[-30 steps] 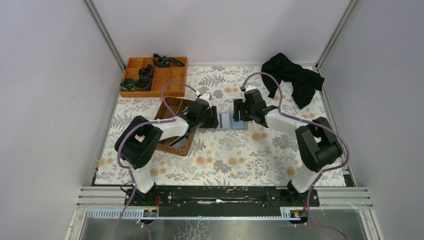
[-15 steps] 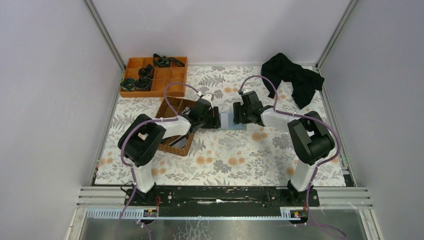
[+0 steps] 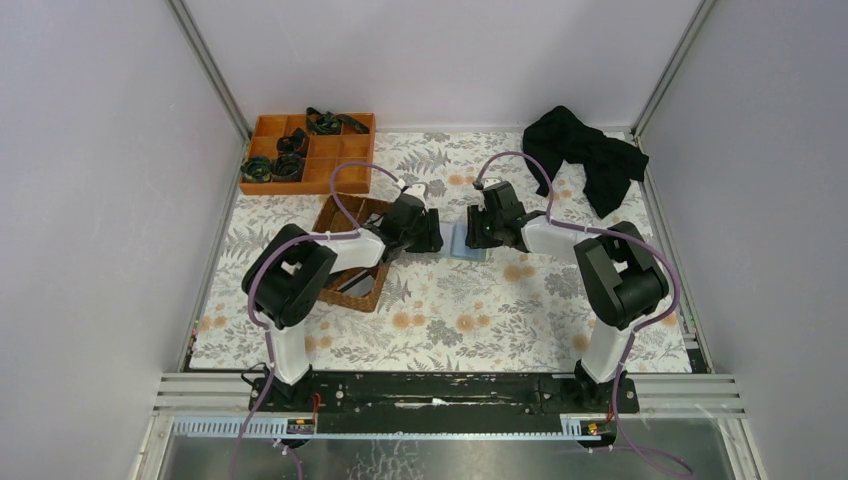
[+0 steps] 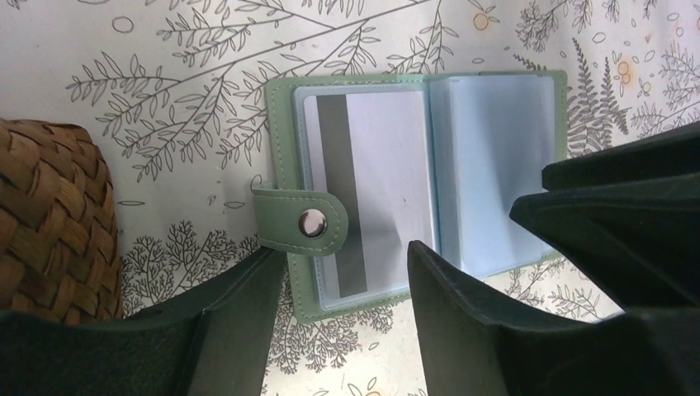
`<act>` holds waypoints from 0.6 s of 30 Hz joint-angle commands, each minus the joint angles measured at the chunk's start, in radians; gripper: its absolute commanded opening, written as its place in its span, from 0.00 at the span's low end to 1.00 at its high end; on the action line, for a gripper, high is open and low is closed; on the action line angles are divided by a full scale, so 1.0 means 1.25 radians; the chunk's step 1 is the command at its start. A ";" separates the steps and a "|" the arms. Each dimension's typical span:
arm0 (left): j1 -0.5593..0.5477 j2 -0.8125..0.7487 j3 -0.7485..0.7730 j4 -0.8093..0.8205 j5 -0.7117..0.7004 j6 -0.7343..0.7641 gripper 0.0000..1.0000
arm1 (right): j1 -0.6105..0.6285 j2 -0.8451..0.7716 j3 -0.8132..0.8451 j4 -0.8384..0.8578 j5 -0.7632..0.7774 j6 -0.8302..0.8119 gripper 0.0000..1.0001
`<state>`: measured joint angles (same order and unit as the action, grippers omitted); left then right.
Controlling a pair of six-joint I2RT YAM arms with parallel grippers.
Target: Take the credit cards out of the card holder
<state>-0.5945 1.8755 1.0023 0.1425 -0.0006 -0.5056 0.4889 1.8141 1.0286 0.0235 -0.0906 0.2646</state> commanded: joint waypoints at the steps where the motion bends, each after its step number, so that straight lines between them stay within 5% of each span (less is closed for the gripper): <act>1: -0.001 0.051 -0.009 -0.026 0.000 0.001 0.63 | 0.000 -0.019 -0.001 0.048 -0.042 0.020 0.39; 7: 0.000 0.061 -0.012 -0.025 0.009 0.002 0.62 | -0.002 -0.023 -0.014 0.068 -0.047 0.035 0.37; 18: 0.000 0.066 -0.013 -0.026 0.025 0.002 0.61 | -0.002 -0.075 -0.022 0.125 -0.093 0.051 0.46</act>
<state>-0.5930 1.8931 1.0039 0.1822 -0.0040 -0.5053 0.4839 1.7695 0.9791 0.1066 -0.1398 0.3107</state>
